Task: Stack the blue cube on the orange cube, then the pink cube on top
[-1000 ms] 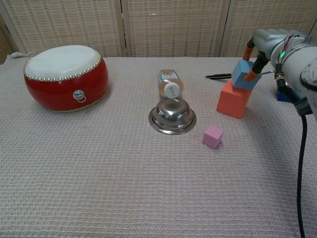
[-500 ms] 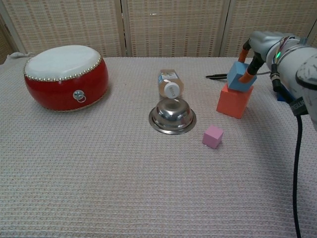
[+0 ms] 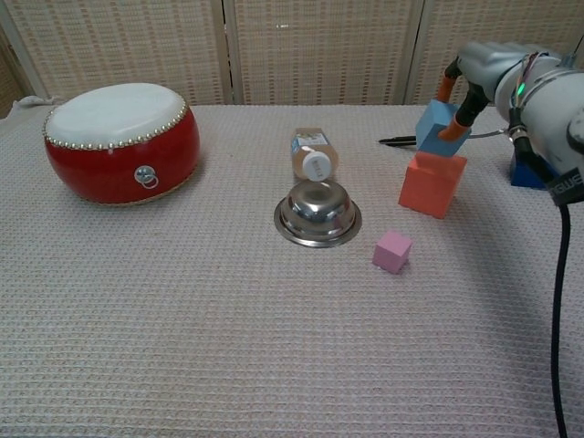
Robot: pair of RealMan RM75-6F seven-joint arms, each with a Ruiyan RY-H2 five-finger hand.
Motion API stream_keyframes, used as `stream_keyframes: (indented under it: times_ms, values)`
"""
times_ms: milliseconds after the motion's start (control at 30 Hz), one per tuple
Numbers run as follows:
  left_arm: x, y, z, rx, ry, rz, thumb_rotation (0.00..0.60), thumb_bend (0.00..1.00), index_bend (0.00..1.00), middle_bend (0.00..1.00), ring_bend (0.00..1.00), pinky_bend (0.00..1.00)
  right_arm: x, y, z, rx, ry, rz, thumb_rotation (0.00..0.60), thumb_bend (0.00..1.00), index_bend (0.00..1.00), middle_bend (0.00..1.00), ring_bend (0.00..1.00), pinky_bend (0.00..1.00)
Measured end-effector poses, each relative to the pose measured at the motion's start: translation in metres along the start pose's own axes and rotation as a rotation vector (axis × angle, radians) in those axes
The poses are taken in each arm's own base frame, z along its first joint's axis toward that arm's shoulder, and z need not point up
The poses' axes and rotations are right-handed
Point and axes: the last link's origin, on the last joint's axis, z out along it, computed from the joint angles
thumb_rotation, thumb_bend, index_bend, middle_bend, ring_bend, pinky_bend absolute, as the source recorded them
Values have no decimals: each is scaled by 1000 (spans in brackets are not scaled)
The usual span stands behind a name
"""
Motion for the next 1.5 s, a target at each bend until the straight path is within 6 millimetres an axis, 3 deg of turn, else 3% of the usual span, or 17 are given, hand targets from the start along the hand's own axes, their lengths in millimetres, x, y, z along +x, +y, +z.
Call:
stream_keyframes:
  times_ms: [300, 633, 1133, 1500]
  values:
    - [0, -2, 0, 6, 0, 2, 600, 462, 0, 31, 0, 177, -2, 0, -2, 105, 26, -69, 600, 206, 543, 38, 0, 0]
    - [-2, -3, 2, 18, -9, 15, 600, 461, 0, 30, 0, 176, 4, 10, -6, 394, 161, -174, 600, 206, 566, 43, 0, 0]
    - [-7, -4, 4, 25, -63, -21, 600, 463, 0, 30, 0, 179, 3, 66, 12, 670, 155, -287, 600, 199, 571, 43, 0, 0]
    - [-16, -4, 7, 42, -98, 1, 600, 463, 0, 30, 0, 180, 2, 107, 33, 687, 156, -306, 600, 199, 511, 43, 0, 0]
